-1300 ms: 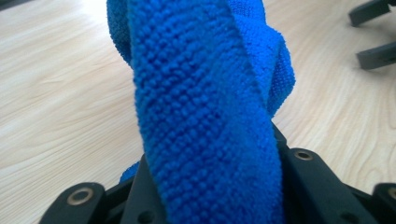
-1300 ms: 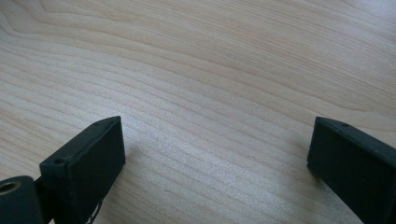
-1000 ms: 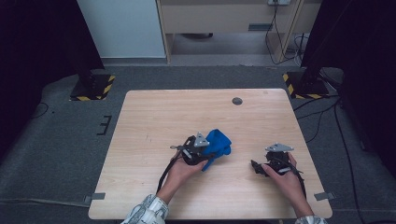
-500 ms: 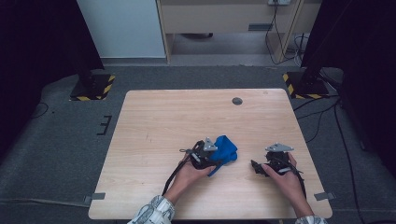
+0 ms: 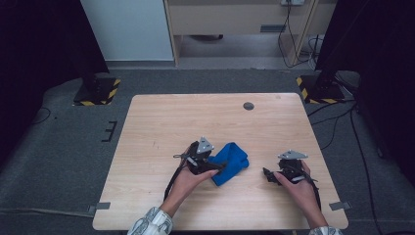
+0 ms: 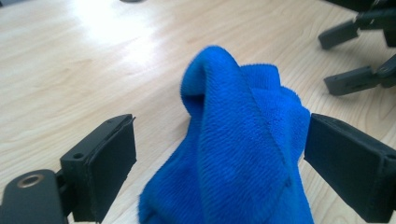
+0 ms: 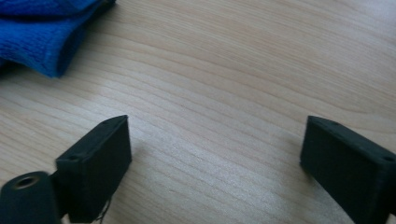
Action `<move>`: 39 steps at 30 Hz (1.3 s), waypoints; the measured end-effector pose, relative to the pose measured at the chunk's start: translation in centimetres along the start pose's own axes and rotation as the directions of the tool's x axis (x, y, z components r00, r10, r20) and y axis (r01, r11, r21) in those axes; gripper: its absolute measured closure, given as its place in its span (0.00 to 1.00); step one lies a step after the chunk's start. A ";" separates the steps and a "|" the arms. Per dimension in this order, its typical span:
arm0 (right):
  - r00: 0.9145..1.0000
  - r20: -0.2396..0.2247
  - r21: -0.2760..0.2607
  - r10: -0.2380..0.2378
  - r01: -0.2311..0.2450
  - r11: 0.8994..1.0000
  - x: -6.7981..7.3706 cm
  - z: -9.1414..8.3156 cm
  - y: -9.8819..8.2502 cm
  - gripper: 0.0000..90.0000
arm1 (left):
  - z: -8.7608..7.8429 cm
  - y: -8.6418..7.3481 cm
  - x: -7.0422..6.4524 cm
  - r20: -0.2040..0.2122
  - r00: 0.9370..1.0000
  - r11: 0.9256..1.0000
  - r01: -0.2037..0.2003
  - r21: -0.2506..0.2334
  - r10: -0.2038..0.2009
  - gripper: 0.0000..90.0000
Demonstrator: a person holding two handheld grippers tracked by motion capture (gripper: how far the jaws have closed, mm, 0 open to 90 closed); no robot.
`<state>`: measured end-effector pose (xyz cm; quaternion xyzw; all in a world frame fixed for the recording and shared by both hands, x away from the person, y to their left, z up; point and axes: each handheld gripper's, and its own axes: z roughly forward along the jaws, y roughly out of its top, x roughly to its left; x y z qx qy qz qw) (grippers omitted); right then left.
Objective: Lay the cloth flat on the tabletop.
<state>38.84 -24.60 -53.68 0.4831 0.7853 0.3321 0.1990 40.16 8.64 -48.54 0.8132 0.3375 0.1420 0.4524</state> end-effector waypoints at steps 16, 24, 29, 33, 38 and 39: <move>0.989 -0.116 -0.139 -0.092 0.075 0.987 2.0 -1.8 1.7 0.80 | -2.3 -0.5 -1.2 -0.052 0.998 0.999 -0.045 -0.027 0.043 0.44; 0.979 -0.174 -0.166 -0.107 0.078 0.983 3.3 -1.5 2.4 0.79 | -0.4 -0.9 -0.9 -0.073 0.996 0.999 -0.050 0.014 0.051 0.50; 0.969 -0.215 -0.153 -0.125 0.093 0.984 4.5 -0.8 2.9 0.64 | 0.2 -1.1 -0.7 -0.057 0.997 0.998 -0.048 0.028 0.049 0.50; 0.961 -0.242 -0.112 -0.136 0.112 0.987 5.2 0.4 2.9 0.57 | 1.0 -1.2 -0.6 -0.038 0.998 0.997 -0.054 0.054 0.056 0.59; 0.958 -0.255 -0.091 -0.134 0.114 0.989 5.3 1.2 2.9 0.57 | 1.2 -1.4 -0.5 -0.024 0.997 0.996 -0.066 0.059 0.067 0.73; 0.955 -0.260 -0.082 -0.141 0.123 0.989 5.5 1.6 3.0 0.63 | 1.2 -1.4 -0.4 -0.019 0.998 0.996 -0.065 0.059 0.066 0.79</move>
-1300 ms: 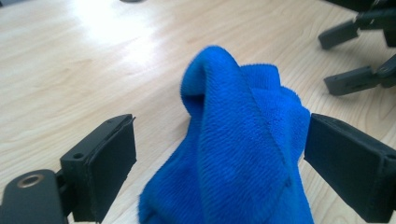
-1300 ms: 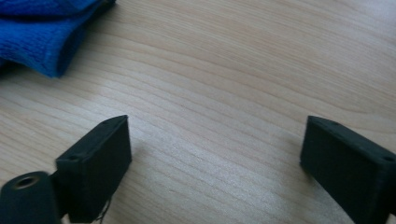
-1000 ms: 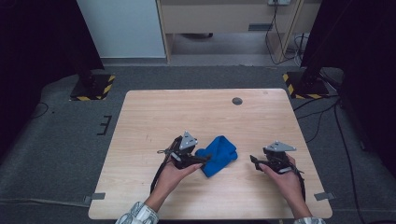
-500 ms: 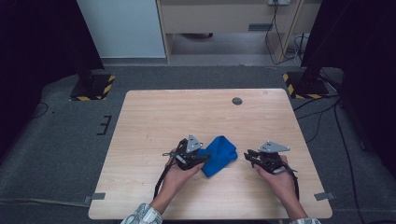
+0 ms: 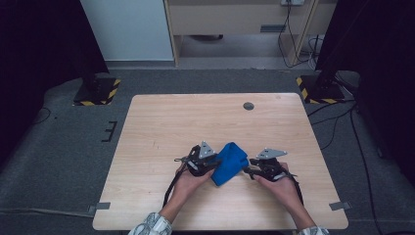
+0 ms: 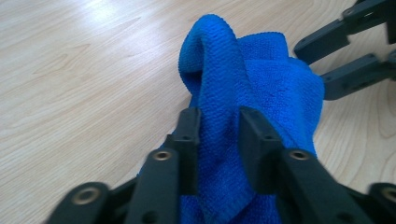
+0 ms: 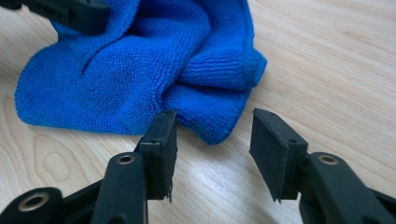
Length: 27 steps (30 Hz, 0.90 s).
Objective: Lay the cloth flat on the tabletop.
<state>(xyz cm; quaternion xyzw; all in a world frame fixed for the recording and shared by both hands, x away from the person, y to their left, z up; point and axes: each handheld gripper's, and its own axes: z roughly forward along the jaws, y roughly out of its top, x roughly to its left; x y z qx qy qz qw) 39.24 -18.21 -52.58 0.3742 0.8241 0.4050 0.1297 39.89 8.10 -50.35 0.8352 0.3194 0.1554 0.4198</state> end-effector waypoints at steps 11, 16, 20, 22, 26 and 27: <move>0.999 -0.040 -0.010 -0.032 0.032 0.999 0.9 0.0 0.6 0.95 | -1.1 -0.1 0.8 -0.018 1.000 1.000 0.021 -0.023 -0.021 0.92; 0.999 -0.046 0.003 -0.021 0.022 1.000 1.1 -1.3 0.1 0.95 | -2.2 -0.3 2.1 -0.045 0.997 0.997 0.061 -0.038 -0.063 0.93; 0.999 -0.046 0.012 -0.017 0.017 1.000 1.2 -2.1 -0.2 0.95 | -2.1 -0.6 2.7 -0.058 0.996 0.997 0.070 -0.023 -0.071 0.94; 0.999 -0.046 0.021 -0.020 0.021 1.000 1.3 -2.4 -0.3 0.95 | -2.0 -0.8 3.0 -0.067 0.995 0.997 0.073 -0.014 -0.074 0.94; 0.999 -0.047 0.035 -0.015 0.017 0.999 1.3 -2.8 -0.6 0.95 | -2.0 -1.1 3.5 -0.071 0.993 0.996 0.093 0.002 -0.092 0.95; 0.999 -0.045 0.038 -0.012 0.014 0.999 1.3 -2.8 -0.6 0.95 | -2.0 -1.1 3.5 -0.071 0.993 0.996 0.093 0.002 -0.092 0.95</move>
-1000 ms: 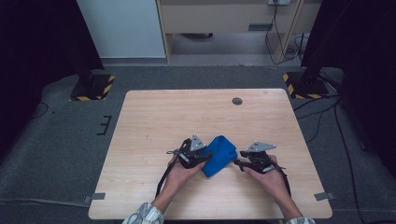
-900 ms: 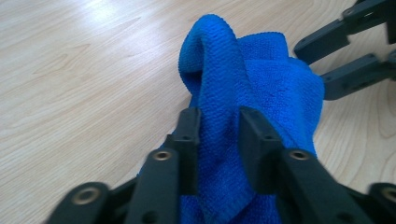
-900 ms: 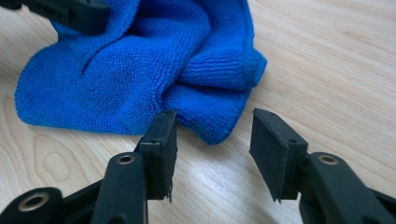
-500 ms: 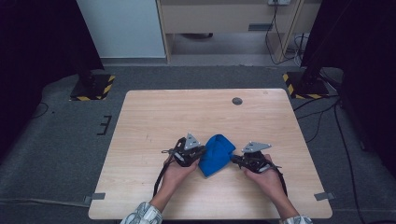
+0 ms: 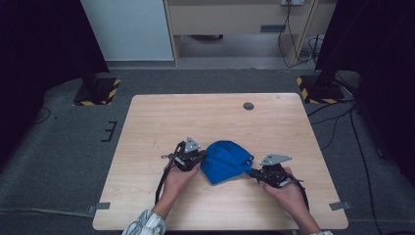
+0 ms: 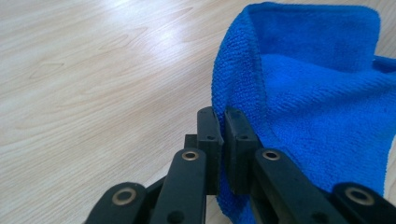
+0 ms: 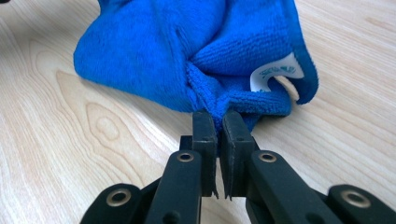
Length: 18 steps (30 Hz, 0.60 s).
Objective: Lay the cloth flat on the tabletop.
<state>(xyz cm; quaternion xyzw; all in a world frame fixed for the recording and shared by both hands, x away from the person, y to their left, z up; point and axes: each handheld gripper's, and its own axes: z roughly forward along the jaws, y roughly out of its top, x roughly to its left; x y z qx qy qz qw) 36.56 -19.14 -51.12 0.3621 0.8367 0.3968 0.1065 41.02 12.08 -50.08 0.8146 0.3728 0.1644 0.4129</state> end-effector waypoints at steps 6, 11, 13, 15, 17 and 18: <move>1.000 -0.007 0.028 0.009 -0.009 1.000 -0.1 0.1 -0.3 0.95 | 0.7 -0.6 0.6 0.008 1.000 0.999 0.014 0.046 -0.015 0.93; 1.000 -0.001 0.005 0.018 -0.018 1.000 -0.3 0.2 -0.3 0.78 | 1.1 -1.0 0.6 -0.009 1.000 0.998 0.004 0.060 -0.004 0.88; 1.000 0.007 -0.004 0.021 -0.021 1.000 -0.5 0.1 -0.2 0.66 | 1.2 -1.1 0.8 -0.010 1.000 0.998 0.007 0.061 -0.007 0.86; 1.000 0.013 -0.016 0.017 -0.017 1.000 -0.7 -0.1 -0.1 0.59 | 1.3 -1.3 0.8 -0.019 1.000 0.997 0.002 0.073 0.000 0.86; 1.000 0.025 -0.037 0.013 -0.012 0.999 -1.0 -0.3 0.1 0.54 | 1.4 -1.4 0.9 -0.022 1.000 0.997 0.007 0.076 -0.005 0.86; 1.000 0.026 -0.047 0.014 -0.013 0.999 -1.1 -0.5 0.1 0.52 | 1.3 -1.4 1.0 -0.022 1.000 0.997 0.008 0.071 -0.007 0.86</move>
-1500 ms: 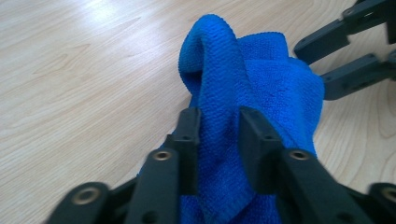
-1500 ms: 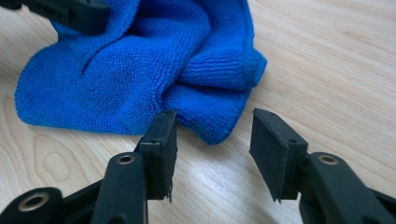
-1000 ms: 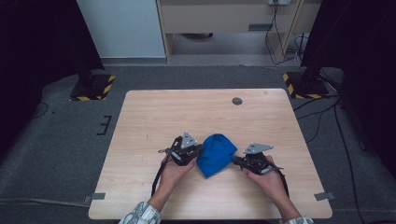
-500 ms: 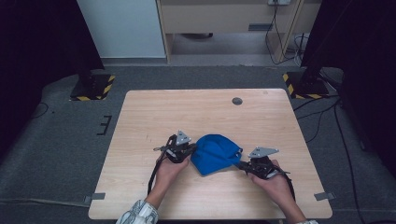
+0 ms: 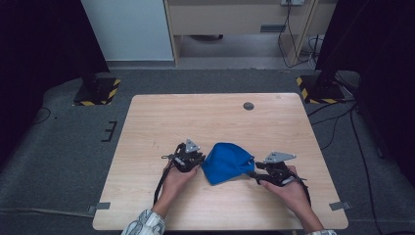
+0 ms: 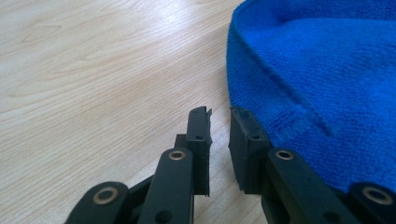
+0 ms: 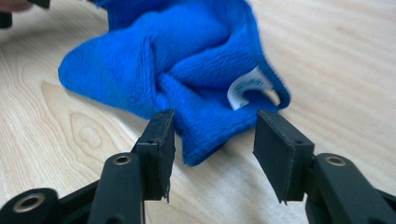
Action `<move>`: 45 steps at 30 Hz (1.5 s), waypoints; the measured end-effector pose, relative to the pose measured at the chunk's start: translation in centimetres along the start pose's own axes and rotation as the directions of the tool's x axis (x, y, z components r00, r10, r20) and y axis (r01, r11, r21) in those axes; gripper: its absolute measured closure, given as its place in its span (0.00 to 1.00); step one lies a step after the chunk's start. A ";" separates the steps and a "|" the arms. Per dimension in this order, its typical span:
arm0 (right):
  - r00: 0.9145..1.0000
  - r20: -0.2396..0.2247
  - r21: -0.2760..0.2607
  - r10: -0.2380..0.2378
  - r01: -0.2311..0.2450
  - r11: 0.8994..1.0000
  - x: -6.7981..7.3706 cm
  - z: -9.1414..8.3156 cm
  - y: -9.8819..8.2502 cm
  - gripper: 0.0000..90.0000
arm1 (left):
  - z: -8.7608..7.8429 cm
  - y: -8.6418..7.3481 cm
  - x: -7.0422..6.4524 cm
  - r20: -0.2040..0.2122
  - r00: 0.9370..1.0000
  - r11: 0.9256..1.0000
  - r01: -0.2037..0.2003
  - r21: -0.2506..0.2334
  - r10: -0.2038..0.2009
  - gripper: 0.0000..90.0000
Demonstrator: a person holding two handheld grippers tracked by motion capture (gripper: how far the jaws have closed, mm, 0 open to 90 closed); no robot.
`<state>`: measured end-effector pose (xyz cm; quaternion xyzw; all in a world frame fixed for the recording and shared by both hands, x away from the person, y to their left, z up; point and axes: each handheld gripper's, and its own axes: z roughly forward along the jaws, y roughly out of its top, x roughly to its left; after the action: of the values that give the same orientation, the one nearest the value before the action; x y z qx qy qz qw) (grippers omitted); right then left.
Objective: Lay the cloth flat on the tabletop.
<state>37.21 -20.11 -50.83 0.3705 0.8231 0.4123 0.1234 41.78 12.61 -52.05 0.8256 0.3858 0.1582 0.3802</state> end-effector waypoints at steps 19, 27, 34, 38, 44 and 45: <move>0.999 0.043 -0.157 0.034 -0.027 0.987 -1.8 0.4 1.6 0.62 | -3.5 -0.1 -1.7 -0.009 0.999 0.993 -0.042 -0.113 0.042 0.37; 0.999 0.028 -0.138 0.015 -0.011 0.990 -1.6 1.5 1.9 0.56 | -1.8 -0.8 0.2 -0.065 0.998 0.996 0.013 -0.084 -0.018 0.27; 1.000 0.008 -0.127 0.025 -0.023 0.992 -2.0 2.0 1.9 0.66 | -0.1 -0.5 0.8 -0.044 0.999 0.997 0.026 -0.073 -0.029 0.26; 1.000 -0.013 -0.125 0.013 -0.014 0.992 -1.8 1.9 1.9 0.84 | 0.7 -0.5 0.5 -0.034 0.999 0.999 0.007 -0.035 -0.008 0.30; 1.000 -0.021 -0.118 -0.009 0.006 0.993 -1.4 1.4 2.2 0.95 | 1.3 -0.4 0.3 -0.022 1.000 1.000 0.000 -0.015 0.000 0.54; 1.000 -0.021 -0.117 -0.008 0.006 0.993 -1.3 1.2 2.3 0.95 | 1.2 -0.4 0.2 -0.024 1.000 1.000 -0.003 -0.011 0.002 0.59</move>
<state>39.87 -19.39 -49.99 0.3553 0.8001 0.4634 0.1373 42.43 12.33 -53.14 0.8220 0.3885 0.1705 0.3799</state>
